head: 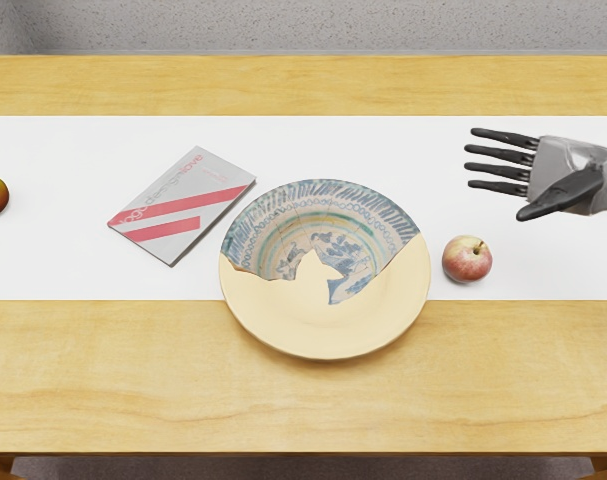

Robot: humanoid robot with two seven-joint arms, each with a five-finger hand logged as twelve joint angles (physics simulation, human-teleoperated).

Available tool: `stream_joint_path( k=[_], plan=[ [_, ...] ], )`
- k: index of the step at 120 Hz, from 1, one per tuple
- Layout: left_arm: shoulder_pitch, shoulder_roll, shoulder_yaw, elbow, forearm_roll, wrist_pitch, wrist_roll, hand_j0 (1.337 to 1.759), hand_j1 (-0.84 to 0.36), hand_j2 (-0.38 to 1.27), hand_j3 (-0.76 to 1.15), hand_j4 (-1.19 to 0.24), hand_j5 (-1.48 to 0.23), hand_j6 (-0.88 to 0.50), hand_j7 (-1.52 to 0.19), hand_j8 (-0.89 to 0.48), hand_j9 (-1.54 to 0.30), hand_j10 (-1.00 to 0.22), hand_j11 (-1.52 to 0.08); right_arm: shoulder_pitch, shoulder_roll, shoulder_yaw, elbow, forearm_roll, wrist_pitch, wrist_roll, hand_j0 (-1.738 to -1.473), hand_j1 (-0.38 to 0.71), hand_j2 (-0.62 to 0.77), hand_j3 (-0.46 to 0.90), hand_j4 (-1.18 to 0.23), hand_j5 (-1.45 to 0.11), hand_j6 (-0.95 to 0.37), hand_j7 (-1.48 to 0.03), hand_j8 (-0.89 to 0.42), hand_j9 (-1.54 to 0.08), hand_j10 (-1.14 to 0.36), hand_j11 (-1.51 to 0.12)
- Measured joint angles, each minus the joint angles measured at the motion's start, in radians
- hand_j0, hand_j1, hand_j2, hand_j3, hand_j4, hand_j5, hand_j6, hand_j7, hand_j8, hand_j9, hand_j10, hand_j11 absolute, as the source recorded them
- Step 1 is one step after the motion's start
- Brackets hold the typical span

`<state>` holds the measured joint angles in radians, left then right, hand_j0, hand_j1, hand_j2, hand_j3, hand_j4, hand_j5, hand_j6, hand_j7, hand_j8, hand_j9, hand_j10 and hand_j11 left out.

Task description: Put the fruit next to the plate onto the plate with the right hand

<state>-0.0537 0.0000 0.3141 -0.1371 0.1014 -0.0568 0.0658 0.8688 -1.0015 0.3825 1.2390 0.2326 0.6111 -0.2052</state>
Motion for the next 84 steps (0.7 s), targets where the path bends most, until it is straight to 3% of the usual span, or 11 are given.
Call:
stream_joint_path(
  k=[26,42,52,68,84],
  plan=[
    [0.0,0.0,0.0,0.0,0.0,0.0,0.0,1.658,0.06,0.05,0.0,-0.25,-0.32,-0.25,-0.32,-0.25,-0.32,-0.25,-0.32,0.026,-0.02,0.013,0.018,-0.029,0.0,-0.005,-1.658,-0.31,0.0,0.0,-0.03,-0.04,-0.03,-0.04,-0.03,-0.04,-0.03,-0.04],
    [0.0,0.0,0.0,0.0,0.0,0.0,0.0,1.658,0.06,0.05,0.0,-0.25,-0.32,-0.25,-0.32,-0.25,-0.32,-0.25,-0.32,0.035,-0.038,0.109,0.017,-0.273,0.0,0.001,-1.658,-0.31,0.0,0.0,-0.03,-0.04,-0.03,-0.04,-0.03,-0.04,-0.03,-0.04],
    [0.0,0.0,0.0,0.0,0.0,0.0,0.0,1.658,0.06,0.05,0.0,-0.25,-0.32,-0.25,-0.32,-0.25,-0.32,-0.25,-0.32,0.037,-0.061,0.155,0.101,-0.46,0.0,0.001,-1.658,-0.31,0.0,0.0,-0.03,-0.04,-0.03,-0.04,-0.03,-0.04,-0.03,-0.04],
    [0.0,0.0,0.0,0.0,0.0,0.0,0.0,1.658,0.06,0.05,0.0,-0.25,-0.32,-0.25,-0.32,-0.25,-0.32,-0.25,-0.32,0.033,-0.14,0.163,0.309,-0.696,-0.015,0.002,-1.658,-0.31,0.0,0.0,-0.03,-0.04,-0.03,-0.04,-0.03,-0.04,-0.03,-0.04],
    [0.0,0.0,0.0,0.0,0.0,0.0,0.0,1.658,0.06,0.05,0.0,-0.25,-0.32,-0.25,-0.32,-0.25,-0.32,-0.25,-0.32,0.025,-0.166,0.111,0.411,-0.843,-0.204,0.003,-1.658,-0.31,0.0,0.0,-0.04,-0.04,-0.04,-0.04,-0.04,-0.04,-0.04,-0.04]
  ],
)
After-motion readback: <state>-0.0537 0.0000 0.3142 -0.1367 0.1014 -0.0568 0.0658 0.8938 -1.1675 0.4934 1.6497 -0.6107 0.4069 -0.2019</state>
